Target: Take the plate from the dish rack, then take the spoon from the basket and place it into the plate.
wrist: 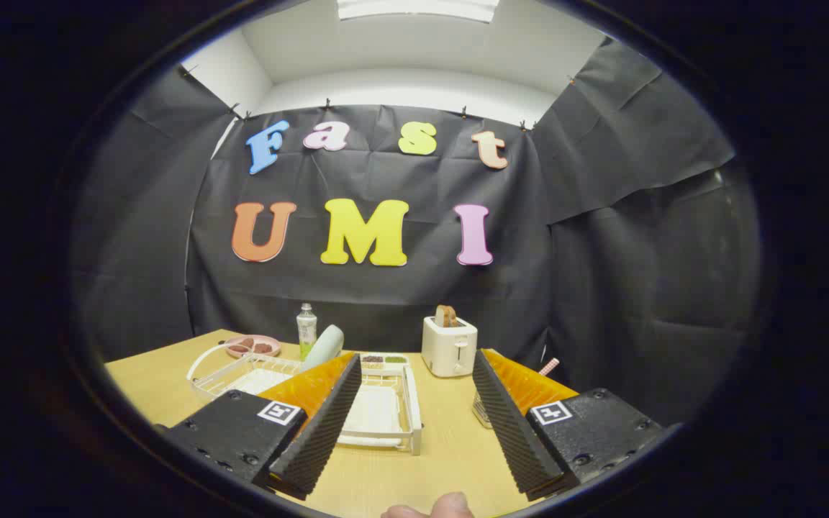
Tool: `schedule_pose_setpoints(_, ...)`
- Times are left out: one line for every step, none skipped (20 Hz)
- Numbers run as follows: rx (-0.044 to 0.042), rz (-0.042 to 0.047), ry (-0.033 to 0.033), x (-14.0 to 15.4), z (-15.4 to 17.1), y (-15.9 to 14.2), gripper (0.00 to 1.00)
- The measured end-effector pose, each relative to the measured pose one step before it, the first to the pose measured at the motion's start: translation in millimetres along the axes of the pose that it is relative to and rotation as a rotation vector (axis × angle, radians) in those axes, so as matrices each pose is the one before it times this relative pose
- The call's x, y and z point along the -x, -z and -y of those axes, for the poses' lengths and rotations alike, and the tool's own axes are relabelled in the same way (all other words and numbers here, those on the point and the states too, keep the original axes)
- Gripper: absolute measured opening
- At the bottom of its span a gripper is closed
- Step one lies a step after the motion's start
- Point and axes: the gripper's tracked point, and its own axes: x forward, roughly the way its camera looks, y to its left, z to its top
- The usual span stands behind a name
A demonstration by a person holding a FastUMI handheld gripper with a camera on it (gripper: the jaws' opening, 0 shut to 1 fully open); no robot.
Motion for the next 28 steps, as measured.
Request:
schedule_pose_setpoints(-0.00197,-0.00284,-0.00036,-0.59,-0.67,0.14,1.00)
schedule_pose_setpoints(-0.00402,-0.00392,0.00048,-0.85,-0.78,1.33,1.00)
schedule_pose_setpoints(-0.00476,-0.00089,0.00053,0.20,-0.51,-0.54,1.00)
schedule_pose_setpoints(-0.00621,-0.00502,0.00171,-0.04,0.19,0.82,1.00)
schedule_pose_setpoints(-0.00730,-0.00404,-0.00005,1.04,-0.33,0.67,1.00)
schedule_pose_setpoints(-0.00567,0.00098,0.00286,-0.25,0.31,-1.60,1.00)
schedule_pose_setpoints(-0.00070,0.00295,0.00495,0.90,0.84,-2.25,1.00)
schedule_pose_setpoints(0.00223,0.00227,0.00354,1.57,0.32,-0.30,1.00)
schedule_pose_setpoints(0.00018,0.00411,0.00174,2.04,-0.28,-2.05,1.00)
schedule_pose_setpoints(0.00031,0.00409,0.00149,1.10,-0.79,-1.69,1.00)
schedule_pose_setpoints(0.00056,0.00428,-0.00129,1.65,-1.01,-2.48,1.00)
schedule_pose_setpoints(0.00155,0.00293,-0.00155,0.63,-1.47,-0.23,1.00)
schedule_pose_setpoints(0.00355,0.00052,-0.00189,0.71,-1.12,-0.20,1.00)
schedule_pose_setpoints(0.00408,-0.00019,-0.00262,0.95,-1.02,0.46,1.00)
schedule_pose_setpoints(0.00252,-0.00001,-0.00183,1.01,-0.54,-0.27,1.00)
schedule_pose_setpoints(0.00024,0.00045,-0.00202,0.01,-0.31,-0.31,1.00)
schedule_pose_setpoints(0.00136,-0.00054,-0.00163,-0.85,0.06,-0.81,1.00)
schedule_pose_setpoints(0.00312,-0.00488,-0.00282,-1.00,-0.86,1.81,1.00)
schedule_pose_setpoints(0.00149,-0.00401,-0.00373,-0.83,-0.66,0.27,1.00)
schedule_pose_setpoints(0.00079,-0.00303,-0.00551,-1.48,-1.47,0.39,1.00)
schedule_pose_setpoints(0.00161,-0.00617,-0.00692,-2.31,-1.92,0.06,1.00)
schedule_pose_setpoints(0.00326,-0.00811,-0.00936,-2.73,-2.42,1.89,1.00)
schedule_pose_setpoints(0.00512,-0.01102,-0.01029,-3.69,-2.47,0.11,1.00)
schedule_pose_setpoints(0.00628,-0.01076,-0.01262,-3.99,-2.73,-0.02,1.00)
schedule_pose_setpoints(0.00526,-0.01000,-0.01378,-5.35,-2.81,-2.40,1.00)
schedule_pose_setpoints(0.00566,-0.01353,-0.01946,-5.85,-4.56,-1.42,1.00)
schedule_pose_setpoints(0.00685,-0.01309,-0.01979,-7.49,-4.88,-3.84,1.00)
schedule_pose_setpoints(0.00337,-0.01182,-0.01804,-7.48,-3.07,-5.50,1.00)
